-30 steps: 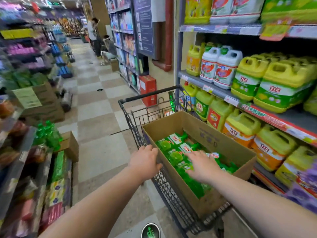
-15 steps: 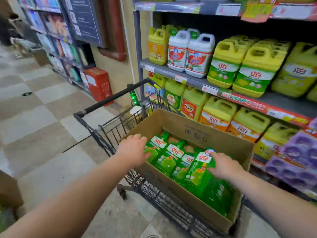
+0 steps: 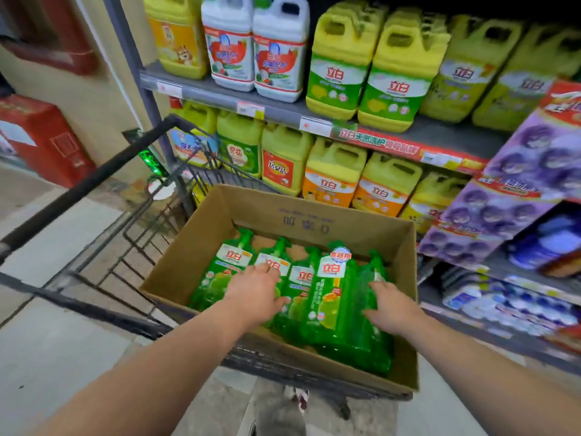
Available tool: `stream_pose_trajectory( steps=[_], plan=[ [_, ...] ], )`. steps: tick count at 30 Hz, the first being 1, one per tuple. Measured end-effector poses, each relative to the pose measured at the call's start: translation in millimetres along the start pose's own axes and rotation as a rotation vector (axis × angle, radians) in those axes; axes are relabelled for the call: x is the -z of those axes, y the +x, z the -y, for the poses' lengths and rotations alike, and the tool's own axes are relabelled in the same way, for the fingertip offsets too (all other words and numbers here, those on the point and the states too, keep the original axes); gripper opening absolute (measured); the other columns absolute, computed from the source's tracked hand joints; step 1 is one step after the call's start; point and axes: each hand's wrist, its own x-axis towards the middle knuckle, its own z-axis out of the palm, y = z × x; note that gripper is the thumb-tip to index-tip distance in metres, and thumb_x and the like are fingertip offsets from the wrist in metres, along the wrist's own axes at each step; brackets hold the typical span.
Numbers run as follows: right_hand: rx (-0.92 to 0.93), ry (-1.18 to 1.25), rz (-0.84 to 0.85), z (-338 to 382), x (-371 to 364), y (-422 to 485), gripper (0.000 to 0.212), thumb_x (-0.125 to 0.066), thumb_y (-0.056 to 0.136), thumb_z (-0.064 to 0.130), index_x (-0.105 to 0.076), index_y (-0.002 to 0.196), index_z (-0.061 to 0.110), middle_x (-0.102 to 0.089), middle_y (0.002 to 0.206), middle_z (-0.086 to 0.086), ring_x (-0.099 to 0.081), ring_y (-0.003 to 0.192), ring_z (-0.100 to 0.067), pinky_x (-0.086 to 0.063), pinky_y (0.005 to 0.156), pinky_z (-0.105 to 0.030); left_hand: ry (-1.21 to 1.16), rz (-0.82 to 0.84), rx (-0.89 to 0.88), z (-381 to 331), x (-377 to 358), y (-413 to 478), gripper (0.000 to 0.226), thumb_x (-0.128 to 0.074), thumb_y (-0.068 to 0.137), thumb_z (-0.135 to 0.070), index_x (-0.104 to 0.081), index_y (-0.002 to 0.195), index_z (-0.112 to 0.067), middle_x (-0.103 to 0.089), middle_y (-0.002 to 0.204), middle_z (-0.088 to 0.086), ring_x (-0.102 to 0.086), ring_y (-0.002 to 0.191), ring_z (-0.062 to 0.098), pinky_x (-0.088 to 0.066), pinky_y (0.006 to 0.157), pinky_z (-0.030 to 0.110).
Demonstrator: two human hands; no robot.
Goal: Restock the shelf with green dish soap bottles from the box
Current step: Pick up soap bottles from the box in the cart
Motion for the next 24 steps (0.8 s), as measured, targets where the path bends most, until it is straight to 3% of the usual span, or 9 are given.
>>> stream_pose_trajectory(
  steps=[10, 14, 17, 24],
  plan=[
    [-0.045, 0.122, 0.005, 23.4, 5.1, 99.1, 0.063, -0.059, 0.086, 0.037, -0.033, 0.138, 0.013, -0.046, 0.139, -0.012, -0.045, 0.129, -0.029, -0.039, 0.101, -0.035, -0.029, 0.197, 0.058, 22.0, -3.7, 88.6, 0.063, -0.049, 0.090, -0.050, -0.035, 0.142, -0.018, -0.039, 0.146, 0.005, -0.039, 0.133, 0.025, -0.040, 0.105, 0.041],
    [-0.110, -0.004, 0.023, 20.9, -3.7, 136.4, 0.099, -0.053, 0.078, 0.066, -0.007, 0.150, 0.016, -0.030, 0.153, -0.011, -0.022, 0.143, -0.032, -0.027, 0.111, -0.046, -0.056, 0.272, 0.142, 40.1, -17.6, 115.0, 0.066, -0.048, 0.088, -0.054, -0.036, 0.141, -0.018, -0.044, 0.141, 0.006, -0.042, 0.129, 0.026, -0.041, 0.101, 0.040],
    [-0.176, -0.084, 0.095, 21.7, -7.8, 151.9, 0.110, -0.046, 0.075, 0.077, 0.009, 0.151, 0.020, -0.021, 0.158, -0.009, -0.011, 0.146, -0.032, -0.016, 0.116, -0.050, -0.082, 0.342, 0.213, 56.4, -31.7, 127.1, 0.069, -0.049, 0.088, -0.054, -0.034, 0.143, -0.016, -0.043, 0.143, 0.009, -0.043, 0.129, 0.027, -0.038, 0.102, 0.040],
    [-0.226, -0.257, 0.157, 27.9, -14.6, 175.6, 0.125, -0.044, 0.064, 0.087, 0.017, 0.149, 0.018, -0.026, 0.156, -0.012, -0.003, 0.146, -0.040, 0.005, 0.111, -0.063, -0.260, 0.450, 0.315, 85.5, -62.4, 157.4, 0.073, -0.054, 0.088, -0.049, -0.029, 0.146, -0.012, -0.033, 0.152, 0.010, -0.037, 0.136, 0.028, -0.036, 0.110, 0.041]
  ],
)
